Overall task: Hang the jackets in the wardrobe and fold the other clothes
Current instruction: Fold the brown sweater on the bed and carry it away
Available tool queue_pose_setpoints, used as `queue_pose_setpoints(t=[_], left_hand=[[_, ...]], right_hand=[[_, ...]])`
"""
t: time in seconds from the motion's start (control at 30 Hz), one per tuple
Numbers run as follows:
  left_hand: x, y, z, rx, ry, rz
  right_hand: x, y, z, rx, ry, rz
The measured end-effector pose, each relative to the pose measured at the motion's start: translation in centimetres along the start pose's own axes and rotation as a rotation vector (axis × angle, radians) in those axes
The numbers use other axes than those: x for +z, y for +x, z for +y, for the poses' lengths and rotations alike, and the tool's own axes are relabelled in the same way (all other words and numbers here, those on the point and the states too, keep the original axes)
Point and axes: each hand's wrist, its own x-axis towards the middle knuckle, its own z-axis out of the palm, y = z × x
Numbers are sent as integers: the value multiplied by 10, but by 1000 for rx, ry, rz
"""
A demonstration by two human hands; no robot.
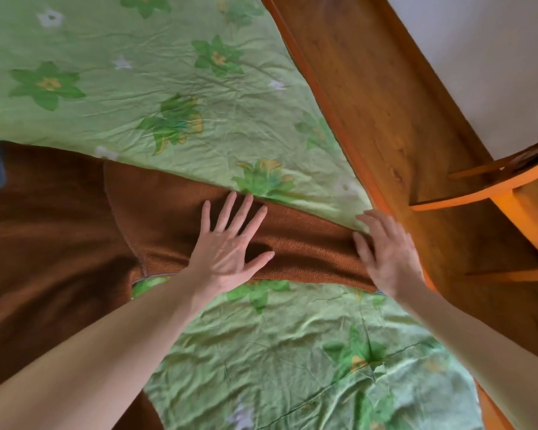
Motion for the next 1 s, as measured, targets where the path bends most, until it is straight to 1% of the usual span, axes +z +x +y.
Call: queue_pose_setpoints(t=[0.03, 0.1, 0.13, 0.17, 0.27, 0.4, 0.47, 0.6, 0.73, 0.9, 1.0], left_hand=[[0, -2, 0, 10, -12, 18], [-2, -9, -1, 24, -42, 38], [-3, -13, -4, 28, -50, 41], [-4, -18, -9, 31, -52, 40], [-8, -31, -27, 21, -41, 30], [-16, -48, -61, -45, -32, 69], [-22, -62, -85, -99, -11, 95], [-36, -105, -130, -204, 8, 143], [-46, -163, -178, -346, -20, 186], [-55, -235, -249, -553, -26, 166], [-56, -283, -293, -630, 9, 154]], right_hand=[[4, -2, -8, -119, 3, -48], [16, -8, -21, -355, -81, -158], [22, -11, -26, -431, -147, -209], [28, -12, -31, -454, -201, -247], [31, -9, -49, -387, -208, -263], [28, 8, -101, -392, -109, -237], [33, 19, -145, -382, -50, -217], [50, 35, -245, -291, 122, -178], [63, 39, -345, -269, 203, -155], [77, 28, -456, -365, 236, -150], [90, 18, -517, -454, 234, -185]])
